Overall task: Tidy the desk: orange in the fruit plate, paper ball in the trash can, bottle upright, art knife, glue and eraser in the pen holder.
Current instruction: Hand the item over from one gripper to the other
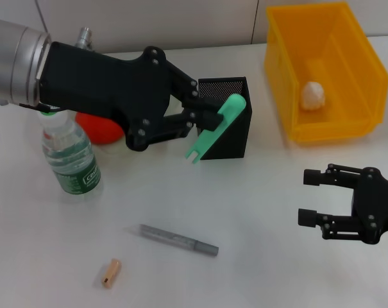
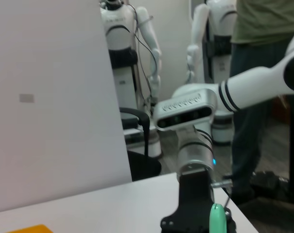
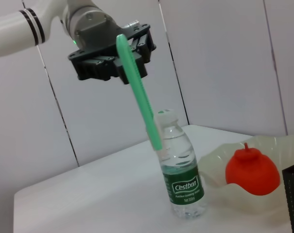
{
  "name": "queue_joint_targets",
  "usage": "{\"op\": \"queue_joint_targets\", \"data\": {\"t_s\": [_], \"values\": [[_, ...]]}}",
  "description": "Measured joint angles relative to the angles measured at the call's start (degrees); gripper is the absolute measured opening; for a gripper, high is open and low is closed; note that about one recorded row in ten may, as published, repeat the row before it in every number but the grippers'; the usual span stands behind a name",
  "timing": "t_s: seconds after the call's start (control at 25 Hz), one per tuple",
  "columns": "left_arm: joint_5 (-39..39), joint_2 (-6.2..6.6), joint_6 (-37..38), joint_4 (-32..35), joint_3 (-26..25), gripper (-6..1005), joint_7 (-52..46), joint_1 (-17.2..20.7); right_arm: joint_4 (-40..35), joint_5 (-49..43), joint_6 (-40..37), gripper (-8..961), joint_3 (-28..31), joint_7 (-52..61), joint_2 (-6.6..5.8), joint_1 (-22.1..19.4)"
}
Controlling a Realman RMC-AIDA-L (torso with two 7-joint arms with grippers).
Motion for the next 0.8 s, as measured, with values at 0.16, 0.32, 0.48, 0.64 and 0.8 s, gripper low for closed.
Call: {"op": "queue_joint_targets", "data": {"t_s": [0.16,0.32,0.48,0.64,0.8], "values": [[-0.8,-0.33,0.1,-2.0,-2.7,87,0.1,0.0,0.0,0.0,-0.3,773,0.1,0.0,0.0,-0.1],[-1.6,-0.33,0.3,-2.8,-3.0,87,0.1,0.2,0.0,0.0,-0.4,773,0.1,0.0,0.0,-0.1],[-1.9,-0.36,0.4,-2.7,-3.0,87,0.2,0.3,0.0,0.0,-0.6,773,0.1,0.0,0.0,-0.1],[-3.8,-0.59,-0.4,-3.0,-3.7,86,0.2,0.8,-0.1,0.2,-1.0,773,0.5,-0.4,0.02,-0.2],[-5.9,-1.13,-1.8,-3.4,-4.1,86,0.7,1.7,0.0,0.3,-1.2,773,1.0,-0.6,0.08,-0.2]]}}
